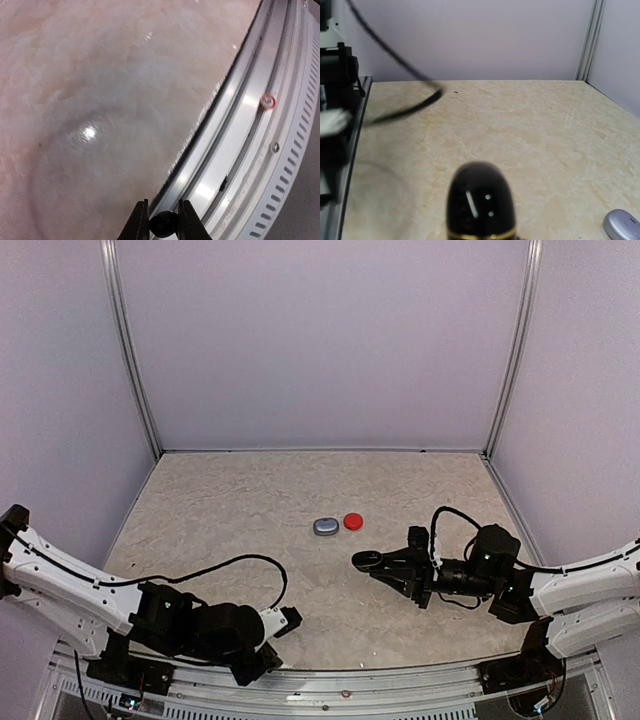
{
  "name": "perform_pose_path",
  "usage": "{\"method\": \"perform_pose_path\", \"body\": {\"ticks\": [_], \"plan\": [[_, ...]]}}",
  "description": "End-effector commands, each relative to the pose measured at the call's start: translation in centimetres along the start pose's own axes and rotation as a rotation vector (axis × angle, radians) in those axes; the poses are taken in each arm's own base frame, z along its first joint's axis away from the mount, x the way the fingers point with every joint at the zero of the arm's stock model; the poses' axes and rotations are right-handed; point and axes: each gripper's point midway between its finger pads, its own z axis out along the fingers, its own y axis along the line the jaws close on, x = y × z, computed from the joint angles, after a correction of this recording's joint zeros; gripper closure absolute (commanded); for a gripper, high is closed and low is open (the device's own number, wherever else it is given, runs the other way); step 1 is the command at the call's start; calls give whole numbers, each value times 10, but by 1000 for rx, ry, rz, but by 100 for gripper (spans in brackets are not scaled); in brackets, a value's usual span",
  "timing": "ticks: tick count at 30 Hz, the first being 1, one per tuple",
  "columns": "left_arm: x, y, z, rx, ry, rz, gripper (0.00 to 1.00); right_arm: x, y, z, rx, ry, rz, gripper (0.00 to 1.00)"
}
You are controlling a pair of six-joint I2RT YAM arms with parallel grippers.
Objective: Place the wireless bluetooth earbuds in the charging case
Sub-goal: Move the right earbud to the center of the board.
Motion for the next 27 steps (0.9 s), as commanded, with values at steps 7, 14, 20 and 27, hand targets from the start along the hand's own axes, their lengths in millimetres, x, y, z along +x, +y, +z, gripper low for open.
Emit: {"method": "perform_pose_path", "body": {"ticks": [7, 14, 20, 27], "plan": [[-118, 76, 18, -86, -207, -14, 83, 3, -14, -5, 71, 5, -4, 100], [-117, 94, 42, -41, -79, -58, 84, 2, -18, -8, 86, 18, 8, 100], [-80, 108, 40, -117, 138, -124, 84, 3, -19, -9, 86, 17, 7, 100], [-45, 106, 37, -113, 330, -190, 81, 4, -18, -7, 73, 19, 2, 100]]}}
